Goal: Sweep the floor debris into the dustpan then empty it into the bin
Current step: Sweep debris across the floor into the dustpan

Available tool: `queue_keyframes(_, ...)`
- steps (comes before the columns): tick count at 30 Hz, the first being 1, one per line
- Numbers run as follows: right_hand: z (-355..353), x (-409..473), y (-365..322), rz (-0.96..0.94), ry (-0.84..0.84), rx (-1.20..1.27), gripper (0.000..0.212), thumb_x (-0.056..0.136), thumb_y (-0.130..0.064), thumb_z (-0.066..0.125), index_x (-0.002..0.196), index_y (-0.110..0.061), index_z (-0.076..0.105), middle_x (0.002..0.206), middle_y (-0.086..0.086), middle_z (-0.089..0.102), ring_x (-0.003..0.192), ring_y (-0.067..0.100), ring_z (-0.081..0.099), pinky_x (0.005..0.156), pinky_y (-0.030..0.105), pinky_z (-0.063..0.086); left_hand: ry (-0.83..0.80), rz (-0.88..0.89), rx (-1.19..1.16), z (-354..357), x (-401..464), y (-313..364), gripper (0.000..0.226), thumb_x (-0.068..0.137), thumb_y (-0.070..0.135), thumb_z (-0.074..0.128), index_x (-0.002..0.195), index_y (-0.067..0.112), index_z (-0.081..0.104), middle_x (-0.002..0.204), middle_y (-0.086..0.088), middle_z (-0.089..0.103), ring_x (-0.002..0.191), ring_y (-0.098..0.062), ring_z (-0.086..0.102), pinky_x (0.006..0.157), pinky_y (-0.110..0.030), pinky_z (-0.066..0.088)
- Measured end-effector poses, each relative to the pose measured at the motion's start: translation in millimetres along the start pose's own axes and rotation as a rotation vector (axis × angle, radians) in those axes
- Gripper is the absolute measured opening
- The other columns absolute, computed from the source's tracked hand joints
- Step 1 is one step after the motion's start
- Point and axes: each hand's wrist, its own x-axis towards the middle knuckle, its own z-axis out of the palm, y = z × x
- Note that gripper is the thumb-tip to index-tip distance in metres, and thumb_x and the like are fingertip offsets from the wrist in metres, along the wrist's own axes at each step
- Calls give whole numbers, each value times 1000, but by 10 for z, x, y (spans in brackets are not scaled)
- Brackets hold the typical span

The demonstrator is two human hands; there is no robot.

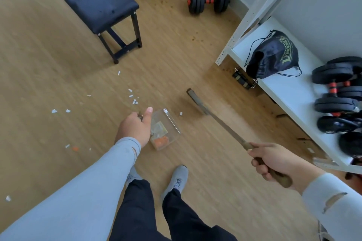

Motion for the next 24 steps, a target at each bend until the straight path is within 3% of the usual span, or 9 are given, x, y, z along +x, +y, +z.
queue_keyframes(4,250,326,-134,-60,84,-297,23,100,-4,49,121,-12,53,68,13,51,43,19,45,40,24,35,16,15,5,14,-2,11,78,94,78,33,125,13,63,118,-7,69,90,-27,53,78,-39,42)
queue_keyframes(8,738,502,-53,-69,5,-591,19,95,3,47,110,2,58,70,14,57,57,27,55,51,31,45,26,24,13,2,16,18,80,95,77,33,133,13,61,125,-8,68,103,-33,61,81,-39,43)
queue_keyframes(10,872,420,62,-26,-85,-576,21,92,2,48,110,1,60,67,13,58,56,26,55,52,31,45,24,26,13,-5,21,27,83,95,77,34,141,12,57,130,-8,67,113,-34,62,82,-38,42)
queue_keyframes(12,808,303,124,14,-161,-460,23,93,-4,50,113,-5,61,63,9,56,50,21,51,47,28,42,23,27,13,-9,23,39,83,96,77,33,143,12,55,131,-9,66,112,-34,62,81,-38,41)
queue_keyframes(17,-42,114,46,78,-272,-49,30,100,-6,59,128,-15,63,70,10,53,47,15,40,36,24,36,16,19,13,-12,2,46,87,95,78,32,147,11,51,136,-11,64,118,-36,62,82,-39,41)
queue_keyframes(21,-170,29,-31,8,-227,-179,36,99,-7,59,133,-21,58,68,9,53,45,16,41,38,25,37,13,28,10,-7,2,24,86,95,78,32,145,11,53,134,-10,65,117,-36,61,82,-40,43)
queue_keyframes(24,110,156,-130,-72,-95,-295,34,99,-5,55,129,-19,53,65,8,53,40,15,43,36,24,37,25,23,14,-4,4,36,85,95,78,32,142,11,55,130,-10,66,111,-35,62,80,-39,41)
